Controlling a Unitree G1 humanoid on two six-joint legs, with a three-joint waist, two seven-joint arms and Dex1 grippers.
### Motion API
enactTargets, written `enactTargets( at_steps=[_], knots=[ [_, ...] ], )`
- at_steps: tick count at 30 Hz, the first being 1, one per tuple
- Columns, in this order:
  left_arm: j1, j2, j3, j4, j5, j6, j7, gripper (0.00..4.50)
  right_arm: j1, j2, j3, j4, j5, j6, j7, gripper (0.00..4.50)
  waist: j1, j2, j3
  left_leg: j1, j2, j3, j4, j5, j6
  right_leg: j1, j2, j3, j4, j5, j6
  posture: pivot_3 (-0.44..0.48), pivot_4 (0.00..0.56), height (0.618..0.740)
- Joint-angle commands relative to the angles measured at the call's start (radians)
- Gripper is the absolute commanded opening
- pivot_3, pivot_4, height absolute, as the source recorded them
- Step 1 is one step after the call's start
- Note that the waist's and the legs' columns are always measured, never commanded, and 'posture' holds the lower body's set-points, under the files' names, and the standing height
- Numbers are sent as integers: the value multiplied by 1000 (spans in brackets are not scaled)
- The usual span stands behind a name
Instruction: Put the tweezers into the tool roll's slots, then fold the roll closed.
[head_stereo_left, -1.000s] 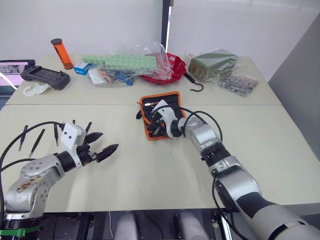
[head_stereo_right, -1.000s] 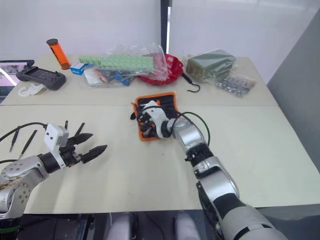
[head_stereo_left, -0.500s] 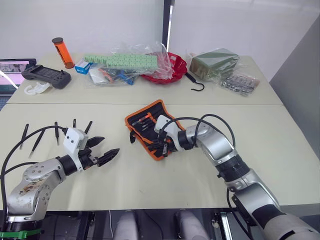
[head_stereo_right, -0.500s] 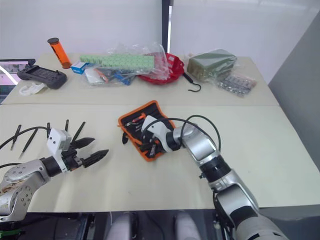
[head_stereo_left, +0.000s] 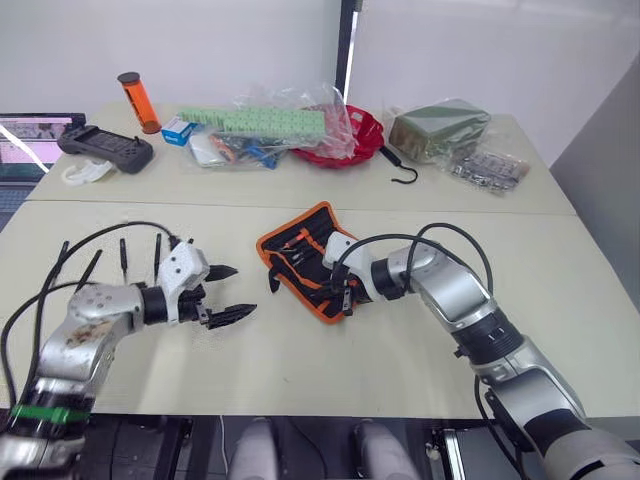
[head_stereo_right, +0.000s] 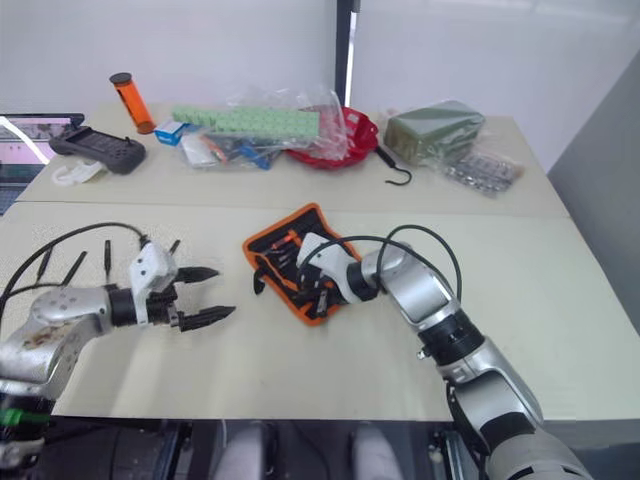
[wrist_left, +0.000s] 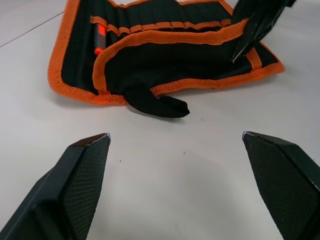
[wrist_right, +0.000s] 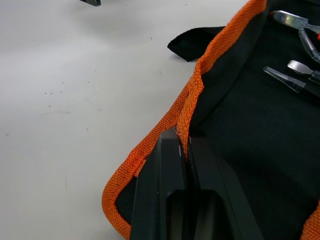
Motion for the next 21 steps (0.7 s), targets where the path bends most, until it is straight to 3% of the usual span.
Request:
enactTargets(
  at_steps=[1, 7, 11, 16, 21],
  knots=[
    [-201, -13, -71, 199, 85, -153, -120, 4500, 0, 6, -7, -43, 7, 6, -15, 24, 4, 0, 0, -1, 0, 0, 0, 0, 0, 0, 0, 0, -1, 0, 0, 0, 150, 737],
    [-543, -97, -209, 648, 253, -447, -290, 4500, 11, 22, -8, -62, 15, 26, -39, 24, 10, 0, 0, -3, 0, -1, 2, 1, 1, -1, 0, -1, 0, 0, 0, 0, 150, 737],
    [-652, -138, -242, 824, 316, -580, -348, 4500, 17, 25, -12, -72, 21, 36, -53, 24, 0, 0, 0, -3, 0, -1, 2, 1, 2, -2, 1, 0, 1, 0, 0, 0, 150, 737],
    [-760, -186, -259, 997, 393, -711, -334, 4500, 23, 26, -22, -87, 31, 52, -75, 24, 1, 0, 0, -5, 0, -3, 2, 1, 2, -2, 1, -1, 1, 0, 0, 0, 150, 737],
    [-802, -224, -248, 1080, 413, -747, -351, 2952, 19, 25, -21, -90, 38, 61, -85, 0, 4, 0, 0, -5, 0, -3, 2, 1, 2, -2, 1, -1, 1, 0, 0, 0, 150, 737]
  ],
)
